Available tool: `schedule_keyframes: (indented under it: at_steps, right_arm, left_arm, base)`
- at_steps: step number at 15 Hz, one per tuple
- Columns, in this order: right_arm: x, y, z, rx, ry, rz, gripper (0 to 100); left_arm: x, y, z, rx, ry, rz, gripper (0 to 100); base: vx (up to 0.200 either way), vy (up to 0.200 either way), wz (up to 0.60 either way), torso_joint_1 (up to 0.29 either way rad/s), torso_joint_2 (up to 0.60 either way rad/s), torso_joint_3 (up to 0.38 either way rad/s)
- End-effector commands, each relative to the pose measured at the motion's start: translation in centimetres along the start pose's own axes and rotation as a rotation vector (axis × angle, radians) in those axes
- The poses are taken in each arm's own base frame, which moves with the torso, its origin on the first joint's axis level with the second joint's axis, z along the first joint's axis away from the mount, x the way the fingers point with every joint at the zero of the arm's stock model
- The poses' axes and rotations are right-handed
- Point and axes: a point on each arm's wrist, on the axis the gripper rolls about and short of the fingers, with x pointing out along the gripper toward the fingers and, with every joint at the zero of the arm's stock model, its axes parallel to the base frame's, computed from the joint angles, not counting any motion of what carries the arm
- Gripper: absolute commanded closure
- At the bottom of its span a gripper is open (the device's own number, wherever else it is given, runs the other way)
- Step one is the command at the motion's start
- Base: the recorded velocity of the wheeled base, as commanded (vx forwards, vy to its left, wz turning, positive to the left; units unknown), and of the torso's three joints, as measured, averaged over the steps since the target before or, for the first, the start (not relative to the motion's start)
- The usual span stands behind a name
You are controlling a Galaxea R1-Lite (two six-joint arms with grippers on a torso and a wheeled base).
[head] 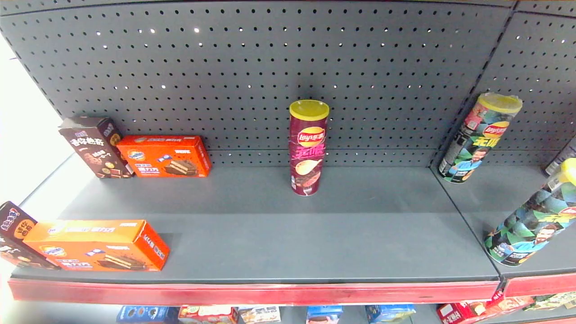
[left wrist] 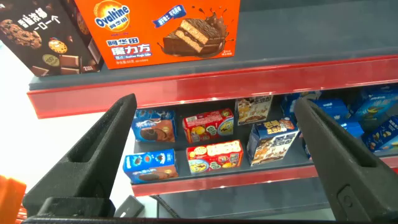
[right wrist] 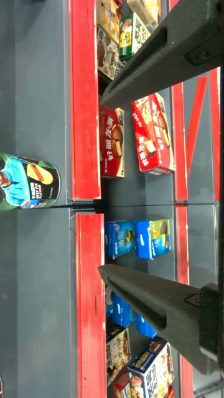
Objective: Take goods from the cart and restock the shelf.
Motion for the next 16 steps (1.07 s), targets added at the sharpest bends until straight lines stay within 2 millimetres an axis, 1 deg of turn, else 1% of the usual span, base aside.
schedule_keyframes:
  at_steps: [1, 7, 16]
  right_arm:
    - [0.00, 0.00, 0.00, 0.000, 0.000, 0.001, 0]
    - [0.00, 0.00, 0.00, 0.001, 0.000, -0.001, 0]
    - [0.00, 0.00, 0.00, 0.001, 0.000, -0.002, 0]
  left_arm:
    - [0.00, 0.00, 0.00, 0.000, 0.000, 0.000, 0]
    - [0.01, 0.00, 0.00, -0.002, 0.001, 0.000, 0]
    - [0.01, 0.00, 0.00, -0.002, 0.001, 0.000, 0]
  base:
    - [0.000, 0.000, 0.00, 0.000, 0.00, 0.000]
    - [0.000, 0.000, 0.00, 0.000, 0.00, 0.000]
    - [0.000, 0.000, 0.60, 0.005, 0.00, 0.000]
